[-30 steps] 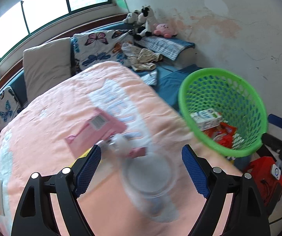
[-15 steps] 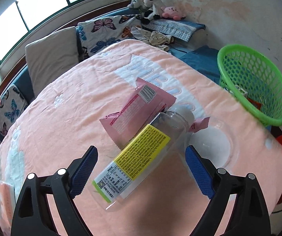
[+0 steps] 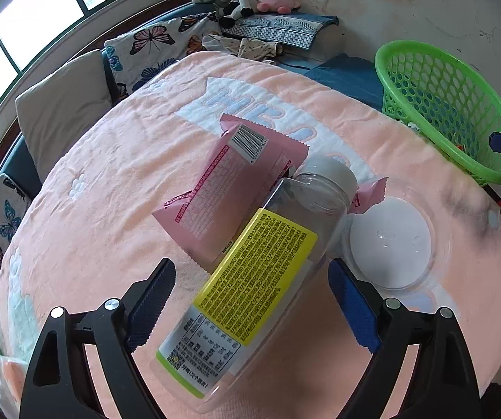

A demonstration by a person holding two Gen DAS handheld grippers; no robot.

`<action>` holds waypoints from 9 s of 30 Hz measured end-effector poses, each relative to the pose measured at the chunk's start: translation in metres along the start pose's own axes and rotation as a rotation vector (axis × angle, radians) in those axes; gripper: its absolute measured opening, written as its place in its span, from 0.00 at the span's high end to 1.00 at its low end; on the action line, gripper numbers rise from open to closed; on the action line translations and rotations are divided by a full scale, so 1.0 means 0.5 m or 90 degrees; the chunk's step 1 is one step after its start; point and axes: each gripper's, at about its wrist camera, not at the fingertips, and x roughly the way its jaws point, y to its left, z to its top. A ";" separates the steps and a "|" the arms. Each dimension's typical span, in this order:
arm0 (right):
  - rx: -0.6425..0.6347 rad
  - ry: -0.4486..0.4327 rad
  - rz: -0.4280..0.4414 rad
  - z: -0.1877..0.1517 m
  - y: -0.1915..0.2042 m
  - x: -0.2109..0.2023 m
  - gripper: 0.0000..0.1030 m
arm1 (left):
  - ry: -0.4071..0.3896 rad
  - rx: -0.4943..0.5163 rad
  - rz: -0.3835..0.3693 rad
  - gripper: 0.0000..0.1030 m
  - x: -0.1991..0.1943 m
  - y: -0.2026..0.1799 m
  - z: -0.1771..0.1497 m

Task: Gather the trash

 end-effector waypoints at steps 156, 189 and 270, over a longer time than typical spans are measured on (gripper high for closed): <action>0.092 -0.067 -0.115 -0.039 -0.234 -0.143 0.06 | -0.086 -0.067 0.004 0.29 -0.062 -0.193 0.189; 0.041 -0.009 -0.047 -0.001 -0.115 -0.008 0.06 | -0.005 -0.166 0.036 0.24 0.100 0.051 0.063; 0.149 -0.048 -0.097 -0.138 -0.221 -0.186 0.06 | -0.079 -0.130 -0.103 0.35 -0.098 -0.352 0.128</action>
